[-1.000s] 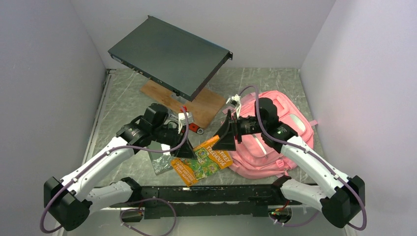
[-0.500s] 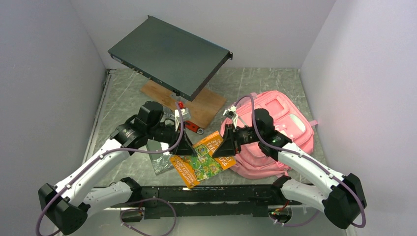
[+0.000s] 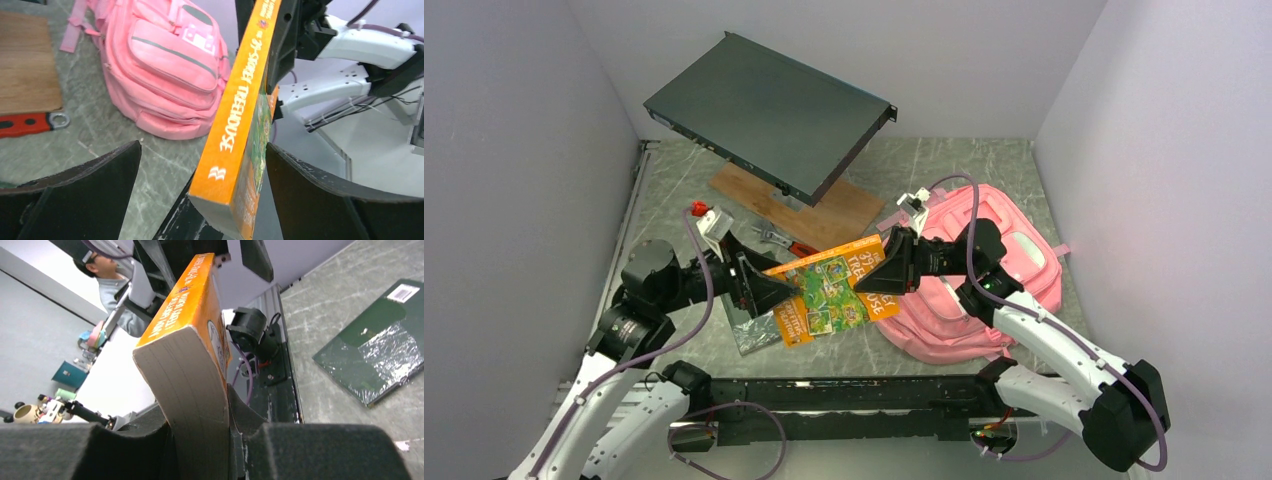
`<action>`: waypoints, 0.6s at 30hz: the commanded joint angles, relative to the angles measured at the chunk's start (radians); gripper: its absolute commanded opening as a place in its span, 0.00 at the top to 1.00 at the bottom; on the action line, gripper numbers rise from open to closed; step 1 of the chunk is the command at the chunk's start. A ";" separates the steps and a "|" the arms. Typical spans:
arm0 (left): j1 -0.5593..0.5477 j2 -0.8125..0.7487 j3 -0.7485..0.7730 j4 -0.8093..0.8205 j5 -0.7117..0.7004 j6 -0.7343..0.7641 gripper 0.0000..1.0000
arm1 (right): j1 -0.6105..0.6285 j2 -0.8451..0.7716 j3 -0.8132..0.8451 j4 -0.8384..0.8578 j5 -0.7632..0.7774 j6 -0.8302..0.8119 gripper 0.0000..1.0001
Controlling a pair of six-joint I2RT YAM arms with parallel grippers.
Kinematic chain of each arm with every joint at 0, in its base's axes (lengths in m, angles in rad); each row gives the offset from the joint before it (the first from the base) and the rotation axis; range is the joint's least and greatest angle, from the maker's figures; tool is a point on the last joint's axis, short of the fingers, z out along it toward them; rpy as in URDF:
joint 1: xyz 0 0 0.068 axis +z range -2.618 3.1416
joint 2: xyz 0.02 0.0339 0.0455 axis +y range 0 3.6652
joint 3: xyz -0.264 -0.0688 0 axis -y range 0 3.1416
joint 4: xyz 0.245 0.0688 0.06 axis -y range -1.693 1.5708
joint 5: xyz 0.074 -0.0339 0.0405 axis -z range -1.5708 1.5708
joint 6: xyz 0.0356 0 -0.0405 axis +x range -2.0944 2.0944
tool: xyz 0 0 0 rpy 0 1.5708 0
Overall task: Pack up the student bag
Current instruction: Pick up the book from the center of the board.
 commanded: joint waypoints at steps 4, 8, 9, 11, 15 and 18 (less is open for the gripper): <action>0.013 -0.039 -0.136 0.325 0.162 -0.262 0.08 | -0.017 0.004 0.080 0.255 0.096 0.133 1.00; 0.012 -0.027 -0.222 0.579 0.247 -0.423 0.24 | -0.023 0.017 0.050 0.371 0.121 0.205 1.00; 0.012 -0.019 -0.235 0.627 0.258 -0.452 0.28 | -0.023 0.018 0.047 0.374 0.131 0.206 1.00; 0.012 0.005 -0.248 0.692 0.271 -0.491 0.43 | -0.022 0.030 0.045 0.384 0.143 0.211 1.00; 0.012 0.050 -0.241 0.756 0.302 -0.537 0.88 | -0.022 0.049 0.048 0.331 0.132 0.210 1.00; 0.022 0.032 -0.181 0.509 0.207 -0.396 1.00 | -0.022 0.002 0.122 -0.127 0.247 -0.065 0.87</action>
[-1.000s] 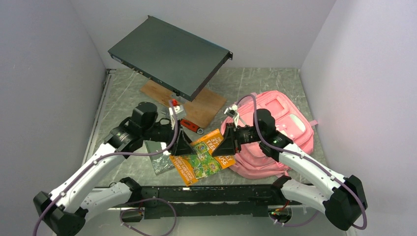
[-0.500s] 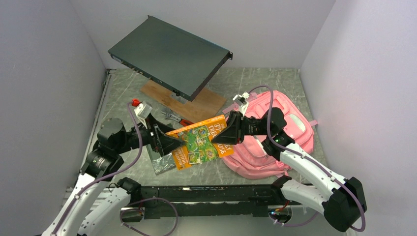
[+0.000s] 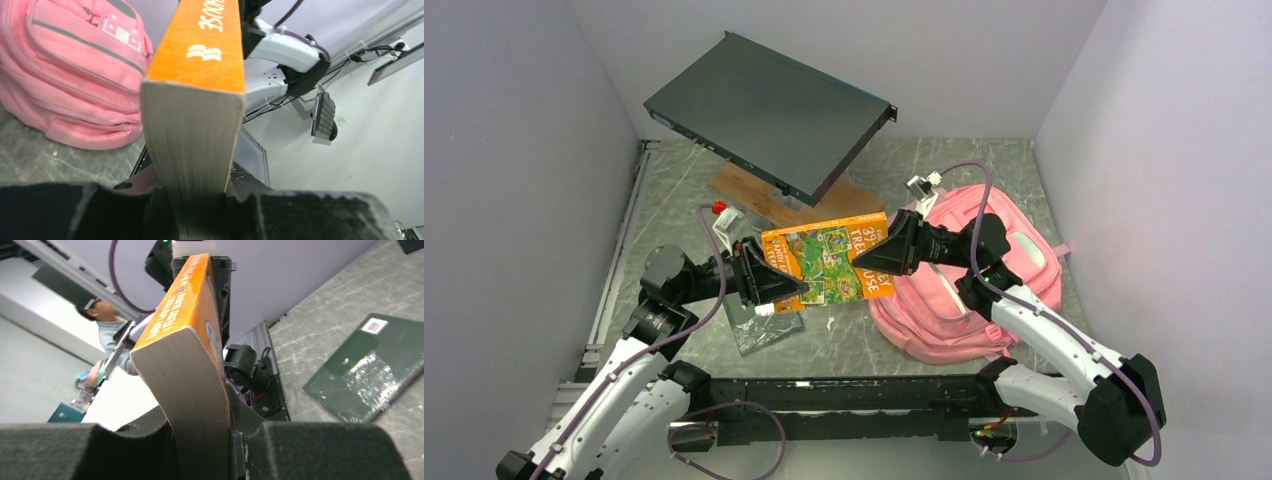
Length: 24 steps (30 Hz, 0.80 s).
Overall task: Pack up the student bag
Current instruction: Pick up the book from the center of the board, then place the book in the student bag.
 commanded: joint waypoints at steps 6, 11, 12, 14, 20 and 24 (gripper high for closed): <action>0.008 -0.061 0.290 -0.787 -0.525 0.381 1.00 | 0.006 -0.136 0.232 -1.048 0.677 -0.603 0.35; 0.009 -0.104 0.318 -0.911 -0.639 0.455 1.00 | 0.015 -0.082 0.233 -1.254 0.862 -0.720 0.25; 0.008 -0.106 0.323 -0.926 -0.647 0.460 1.00 | 0.035 -0.068 0.228 -1.264 0.883 -0.717 0.27; 0.009 -0.106 0.329 -0.938 -0.634 0.465 1.00 | 0.115 -0.044 0.219 -1.260 0.944 -0.708 0.28; 0.009 -0.087 0.289 -0.893 -0.567 0.444 1.00 | 0.280 0.160 0.225 -1.270 1.126 -0.675 0.47; 0.009 -0.065 0.245 -0.852 -0.470 0.402 1.00 | 0.304 0.235 0.224 -1.257 1.175 -0.674 0.54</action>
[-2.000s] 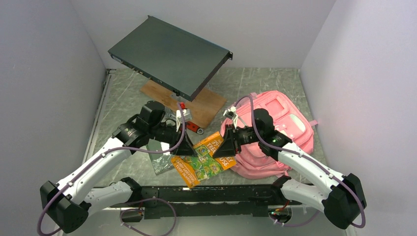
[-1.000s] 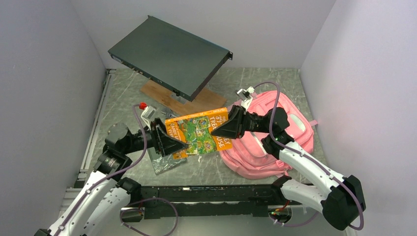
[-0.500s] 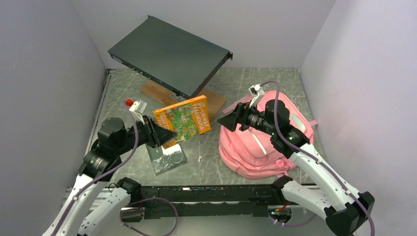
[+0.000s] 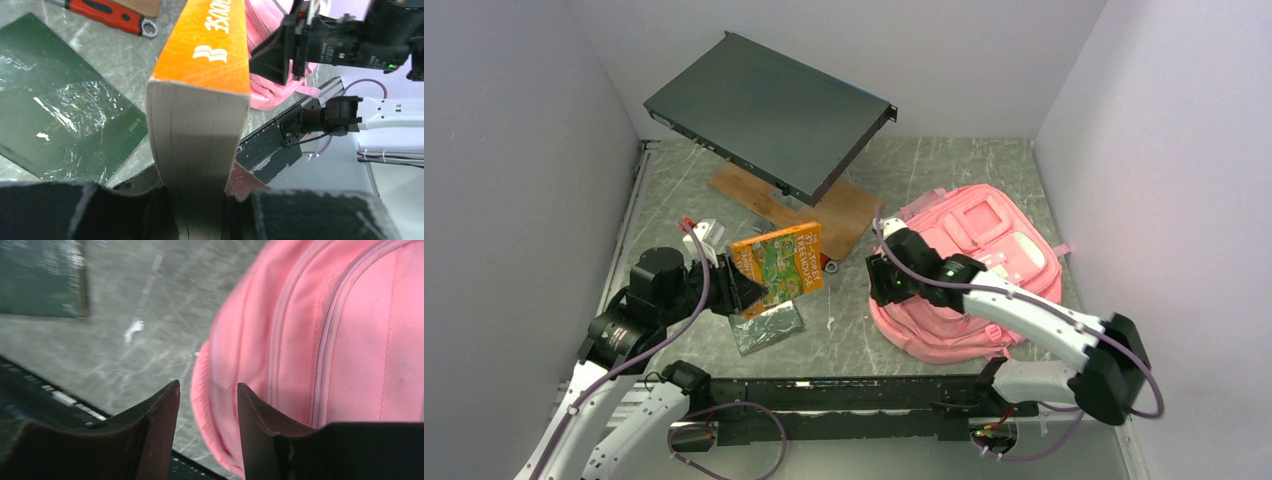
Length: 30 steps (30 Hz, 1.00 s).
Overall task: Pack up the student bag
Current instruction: Place the book in the student bag.
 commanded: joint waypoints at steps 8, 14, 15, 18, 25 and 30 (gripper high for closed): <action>-0.001 0.011 -0.107 0.210 0.196 -0.090 1.00 | 0.020 0.080 -0.032 0.015 0.150 -0.015 0.56; -0.001 0.037 -0.133 0.257 0.242 -0.116 1.00 | 0.040 0.077 -0.024 0.004 0.241 -0.029 0.84; 0.000 0.043 -0.138 0.270 0.256 -0.125 1.00 | 0.044 0.071 -0.013 -0.002 0.246 -0.035 0.90; -0.001 0.054 -0.197 0.368 0.308 -0.193 1.00 | 0.046 0.012 0.014 -0.011 0.281 -0.044 1.00; -0.044 0.090 -0.401 0.772 0.389 -0.528 1.00 | -0.013 -0.181 0.128 -0.020 0.248 -0.101 1.00; -0.170 0.205 -0.383 0.906 0.331 -0.604 1.00 | -0.135 -0.236 0.193 -0.040 0.055 -0.114 1.00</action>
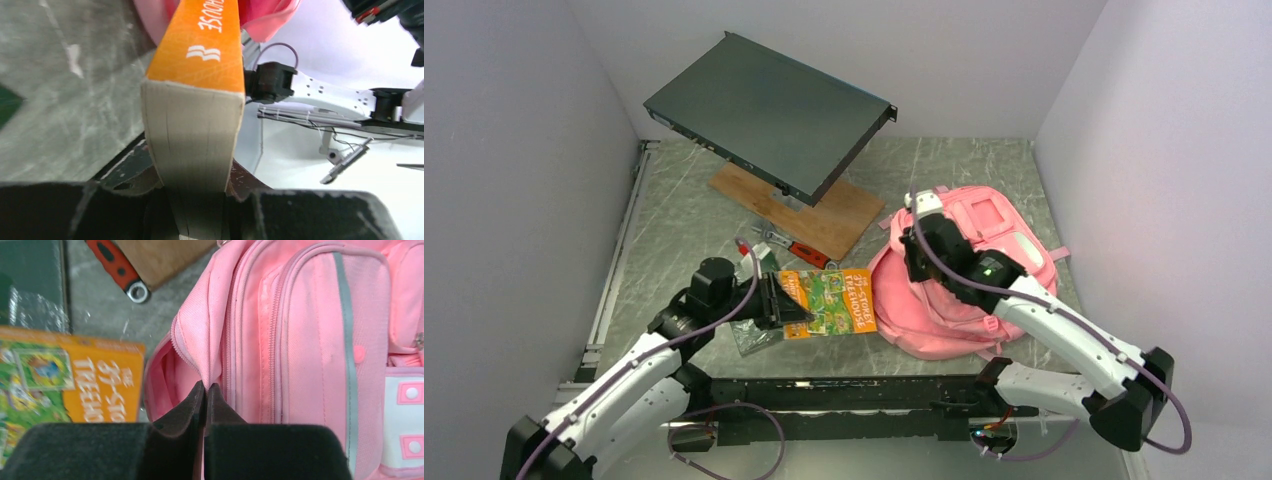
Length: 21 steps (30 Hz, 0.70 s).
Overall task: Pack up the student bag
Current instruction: Place the book in the student bag.
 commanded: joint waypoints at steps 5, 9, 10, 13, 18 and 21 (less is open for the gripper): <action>-0.149 0.183 0.101 0.419 -0.035 -0.196 1.00 | -0.158 -0.093 0.125 0.053 -0.276 -0.017 1.00; -0.190 0.346 0.159 0.515 -0.043 -0.262 1.00 | -0.168 -0.110 0.142 0.055 -0.292 -0.017 1.00; -0.203 0.393 0.173 0.580 -0.036 -0.287 1.00 | -0.170 -0.113 0.147 0.055 -0.292 -0.015 1.00; -0.245 0.550 0.236 0.714 -0.035 -0.344 1.00 | -0.174 -0.112 0.169 0.050 -0.300 -0.011 1.00; -0.319 0.757 0.334 0.825 -0.091 -0.435 1.00 | -0.175 -0.111 0.198 0.042 -0.302 -0.002 1.00; -0.355 0.863 0.383 0.908 -0.160 -0.465 1.00 | -0.175 -0.106 0.212 0.044 -0.345 0.005 1.00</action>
